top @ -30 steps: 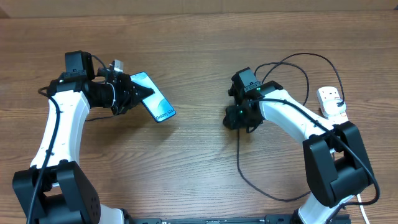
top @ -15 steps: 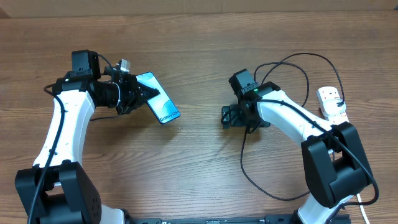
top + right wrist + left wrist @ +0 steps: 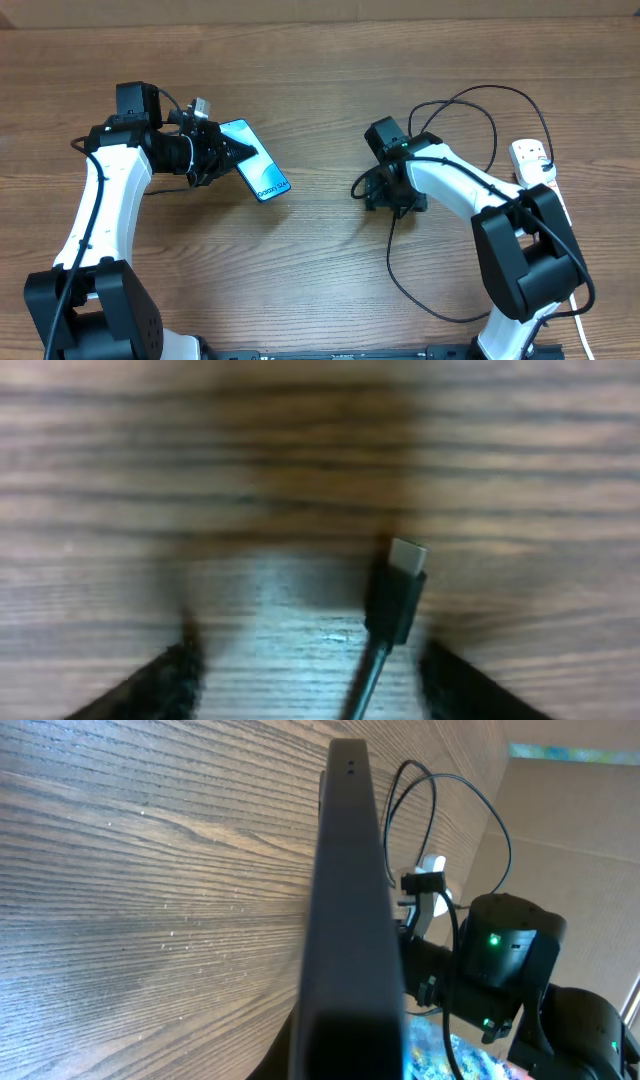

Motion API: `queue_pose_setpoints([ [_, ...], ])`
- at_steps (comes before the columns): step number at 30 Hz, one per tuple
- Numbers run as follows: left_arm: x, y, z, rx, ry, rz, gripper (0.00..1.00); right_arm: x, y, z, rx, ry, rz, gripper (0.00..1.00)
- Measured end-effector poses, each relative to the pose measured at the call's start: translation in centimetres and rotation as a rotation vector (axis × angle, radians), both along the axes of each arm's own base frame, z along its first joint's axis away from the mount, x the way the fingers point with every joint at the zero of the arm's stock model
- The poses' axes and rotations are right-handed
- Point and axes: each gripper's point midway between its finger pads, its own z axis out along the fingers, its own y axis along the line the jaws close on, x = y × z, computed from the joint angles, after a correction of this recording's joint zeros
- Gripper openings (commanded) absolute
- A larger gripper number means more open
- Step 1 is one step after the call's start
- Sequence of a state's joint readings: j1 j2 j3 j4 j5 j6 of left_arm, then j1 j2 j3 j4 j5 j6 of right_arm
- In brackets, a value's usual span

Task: Plug charger to phone and switch on socket
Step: 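Grasp the USB-C plug with the right gripper and lift it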

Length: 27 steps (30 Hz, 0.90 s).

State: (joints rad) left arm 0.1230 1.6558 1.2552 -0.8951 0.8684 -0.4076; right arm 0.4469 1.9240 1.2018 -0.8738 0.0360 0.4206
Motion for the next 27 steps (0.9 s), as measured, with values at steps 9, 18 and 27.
queue_pose_setpoints([
  [9,-0.1,0.0,0.0,-0.001,0.007,0.0,0.04,0.5,1.4,-0.1,0.049,0.01,0.008,0.04],
  [18,-0.1,-0.3,0.3,-0.017,-0.018,-0.02,0.04,0.9,2.1,0.1,0.093,0.015,0.077,0.04],
  [27,2.1,-2.3,4.9,-0.186,-0.352,-0.171,0.04,-2.5,6.2,8.7,0.439,0.099,0.263,0.04],
])
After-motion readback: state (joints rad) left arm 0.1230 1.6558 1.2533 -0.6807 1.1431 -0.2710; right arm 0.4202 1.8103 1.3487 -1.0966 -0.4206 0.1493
